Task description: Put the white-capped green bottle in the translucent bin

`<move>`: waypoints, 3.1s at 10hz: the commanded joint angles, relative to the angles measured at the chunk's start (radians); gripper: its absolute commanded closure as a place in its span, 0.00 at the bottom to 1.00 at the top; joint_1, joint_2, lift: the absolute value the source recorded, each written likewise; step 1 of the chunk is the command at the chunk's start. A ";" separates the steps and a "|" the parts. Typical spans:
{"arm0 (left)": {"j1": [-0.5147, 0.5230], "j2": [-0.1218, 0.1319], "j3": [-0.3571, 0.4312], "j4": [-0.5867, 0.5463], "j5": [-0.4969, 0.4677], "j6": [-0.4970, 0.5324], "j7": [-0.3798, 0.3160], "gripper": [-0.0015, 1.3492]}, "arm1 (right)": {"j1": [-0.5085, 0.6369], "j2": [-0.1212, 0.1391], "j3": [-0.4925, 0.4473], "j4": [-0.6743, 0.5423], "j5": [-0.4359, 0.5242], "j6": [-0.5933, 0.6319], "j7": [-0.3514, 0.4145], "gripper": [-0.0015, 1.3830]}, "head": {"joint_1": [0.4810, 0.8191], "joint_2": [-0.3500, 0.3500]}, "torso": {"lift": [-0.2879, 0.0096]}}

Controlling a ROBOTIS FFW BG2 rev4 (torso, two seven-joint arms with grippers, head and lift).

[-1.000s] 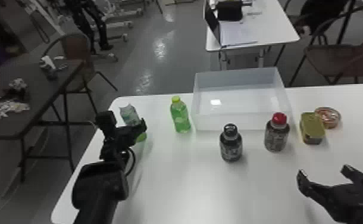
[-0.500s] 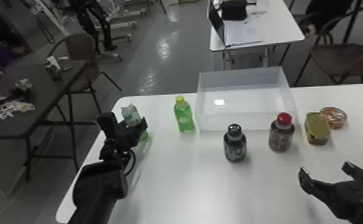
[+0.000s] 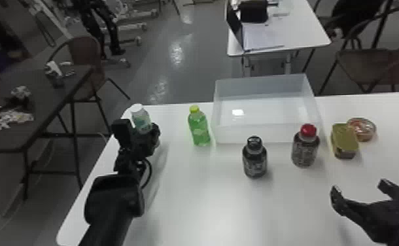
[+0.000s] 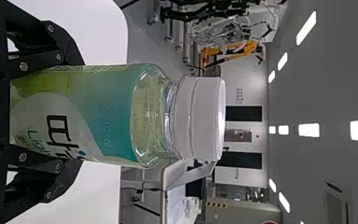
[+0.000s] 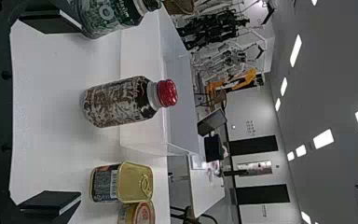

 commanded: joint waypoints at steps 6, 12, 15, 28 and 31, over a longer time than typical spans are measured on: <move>0.084 -0.091 -0.155 -0.620 -0.220 0.219 -0.002 0.79 | 0.004 0.001 -0.010 0.002 0.006 0.000 0.001 0.03 | 0.63 0.73 | 0.66; -0.021 -0.183 -0.362 -0.542 -0.292 0.268 -0.140 0.79 | -0.027 0.001 -0.001 0.035 0.015 0.003 0.001 0.03 | 0.61 0.50 | 0.66; -0.145 -0.212 -0.406 -0.319 -0.525 0.205 -0.296 0.79 | -0.047 0.001 0.008 0.058 0.015 0.003 0.001 0.03 | 0.63 0.36 | 0.66; -0.039 -0.212 -0.293 -0.451 -0.629 0.204 -0.281 0.05 | -0.047 -0.011 0.019 0.031 0.003 0.014 -0.001 0.03 | 0.63 0.38 | 0.66; 0.291 -0.212 -0.164 -0.819 -0.402 0.216 -0.183 0.07 | -0.015 -0.020 0.004 -0.012 -0.006 0.014 -0.030 0.03 | 0.63 0.45 | 0.66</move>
